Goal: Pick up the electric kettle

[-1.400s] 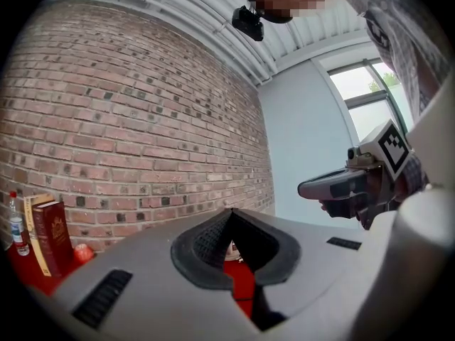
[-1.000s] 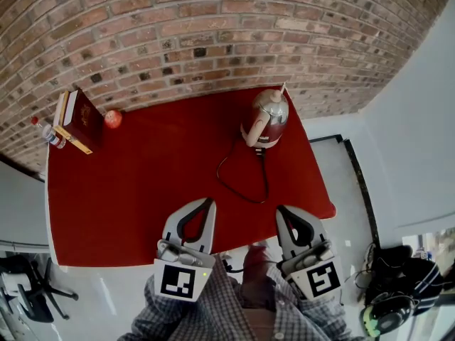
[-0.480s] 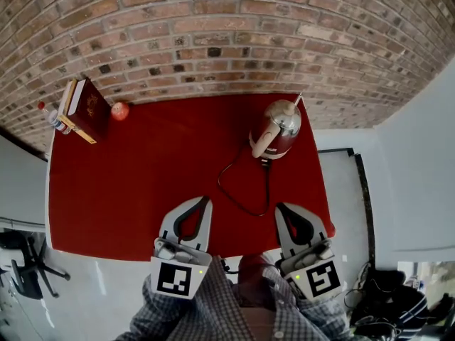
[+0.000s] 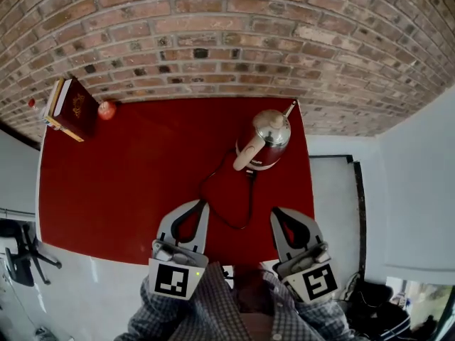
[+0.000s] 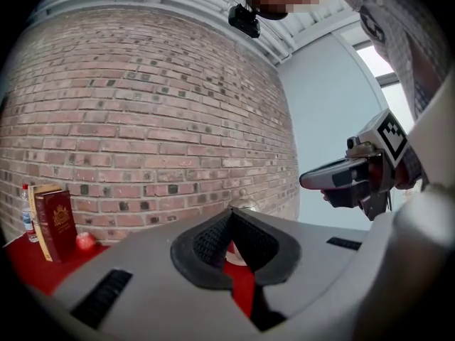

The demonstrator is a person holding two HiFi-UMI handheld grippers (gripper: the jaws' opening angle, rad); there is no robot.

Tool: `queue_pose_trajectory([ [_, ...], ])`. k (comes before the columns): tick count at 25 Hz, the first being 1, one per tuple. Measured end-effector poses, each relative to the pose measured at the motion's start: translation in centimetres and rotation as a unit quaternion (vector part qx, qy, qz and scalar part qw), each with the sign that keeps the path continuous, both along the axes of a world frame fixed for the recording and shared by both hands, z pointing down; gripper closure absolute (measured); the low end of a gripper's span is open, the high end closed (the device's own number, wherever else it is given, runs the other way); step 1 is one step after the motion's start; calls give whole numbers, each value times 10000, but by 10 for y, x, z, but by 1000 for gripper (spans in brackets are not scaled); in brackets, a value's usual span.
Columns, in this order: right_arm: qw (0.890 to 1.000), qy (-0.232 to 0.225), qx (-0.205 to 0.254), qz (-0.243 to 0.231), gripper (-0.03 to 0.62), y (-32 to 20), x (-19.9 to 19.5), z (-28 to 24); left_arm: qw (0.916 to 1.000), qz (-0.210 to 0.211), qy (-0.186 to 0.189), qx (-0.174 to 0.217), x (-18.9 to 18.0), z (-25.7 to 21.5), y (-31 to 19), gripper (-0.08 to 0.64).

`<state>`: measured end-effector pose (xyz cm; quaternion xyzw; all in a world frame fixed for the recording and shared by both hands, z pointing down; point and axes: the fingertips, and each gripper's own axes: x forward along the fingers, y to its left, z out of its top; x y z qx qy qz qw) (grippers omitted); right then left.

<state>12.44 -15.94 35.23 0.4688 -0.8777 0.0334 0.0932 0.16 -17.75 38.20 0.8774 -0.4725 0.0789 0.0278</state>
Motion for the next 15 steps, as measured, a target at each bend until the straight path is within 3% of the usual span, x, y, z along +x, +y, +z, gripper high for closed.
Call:
queue_pose_trajectory([
  [6, 9999, -50, -120, -58, 586, -17, 23, 9, 9995, -247, -70, -155, 23, 19, -21, 552],
  [10, 9997, -57, -165, -150, 586, -28, 35, 14, 9994, -83, 103, -322, 43, 32, -33, 552],
  [15, 9991, -74, -317, -255, 586, -42, 50, 28, 9983, -72, -445, -361, 60, 58, -52, 552],
])
